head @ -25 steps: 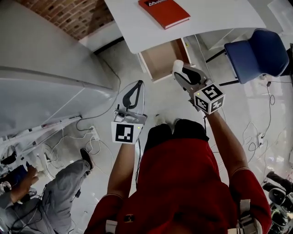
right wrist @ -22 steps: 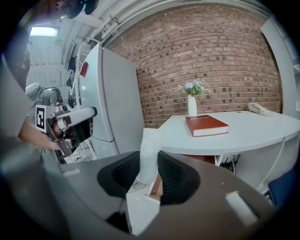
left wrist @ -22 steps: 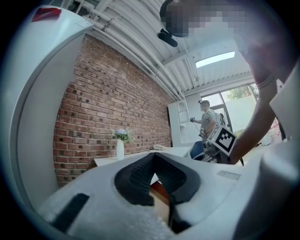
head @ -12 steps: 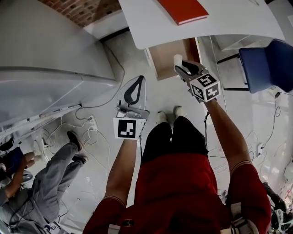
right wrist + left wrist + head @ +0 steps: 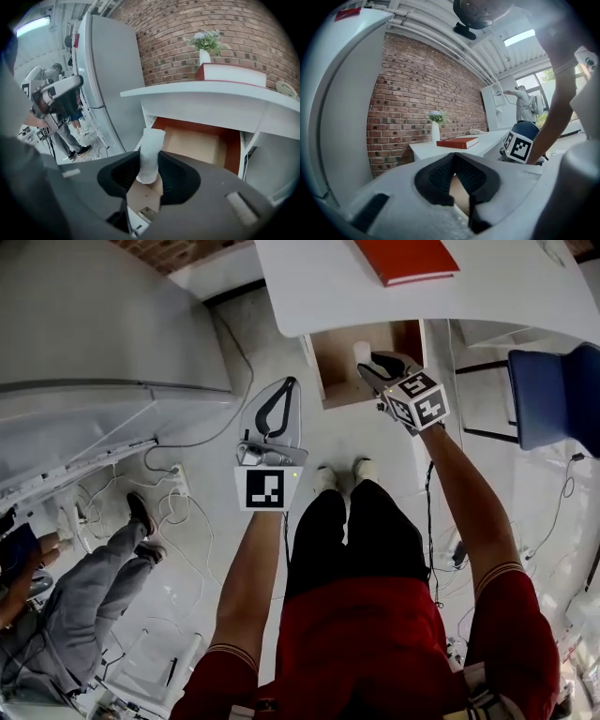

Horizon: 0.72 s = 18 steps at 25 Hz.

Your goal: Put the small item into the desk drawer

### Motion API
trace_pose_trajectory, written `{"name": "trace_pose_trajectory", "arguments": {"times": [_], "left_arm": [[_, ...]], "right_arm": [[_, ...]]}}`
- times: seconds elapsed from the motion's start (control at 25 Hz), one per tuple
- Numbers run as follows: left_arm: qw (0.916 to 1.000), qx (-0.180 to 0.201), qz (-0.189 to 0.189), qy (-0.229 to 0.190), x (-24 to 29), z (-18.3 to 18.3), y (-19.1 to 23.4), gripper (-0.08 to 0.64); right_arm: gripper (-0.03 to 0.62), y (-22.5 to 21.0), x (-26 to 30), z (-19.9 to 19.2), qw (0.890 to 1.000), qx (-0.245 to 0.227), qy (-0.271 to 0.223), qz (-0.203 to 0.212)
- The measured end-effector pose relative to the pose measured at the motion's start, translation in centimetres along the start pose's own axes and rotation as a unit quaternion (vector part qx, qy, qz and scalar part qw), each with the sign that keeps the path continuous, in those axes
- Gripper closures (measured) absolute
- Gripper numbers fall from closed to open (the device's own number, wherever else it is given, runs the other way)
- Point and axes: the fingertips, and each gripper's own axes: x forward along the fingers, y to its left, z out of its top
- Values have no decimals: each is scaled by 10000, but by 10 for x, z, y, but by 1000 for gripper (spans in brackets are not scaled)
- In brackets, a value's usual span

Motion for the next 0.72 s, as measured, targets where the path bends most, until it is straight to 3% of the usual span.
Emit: {"name": "trace_pose_trajectory", "arguments": {"times": [0.36,0.72], "left_arm": [[9997,-105,177,107,33,-29,3,554],[9985,-249,369,307,41,-47,1,554]], "right_arm": [[460,-28,57,-28,9964,-260,706,386],[457,-54,89,-55,9923,297,1108,459]]}}
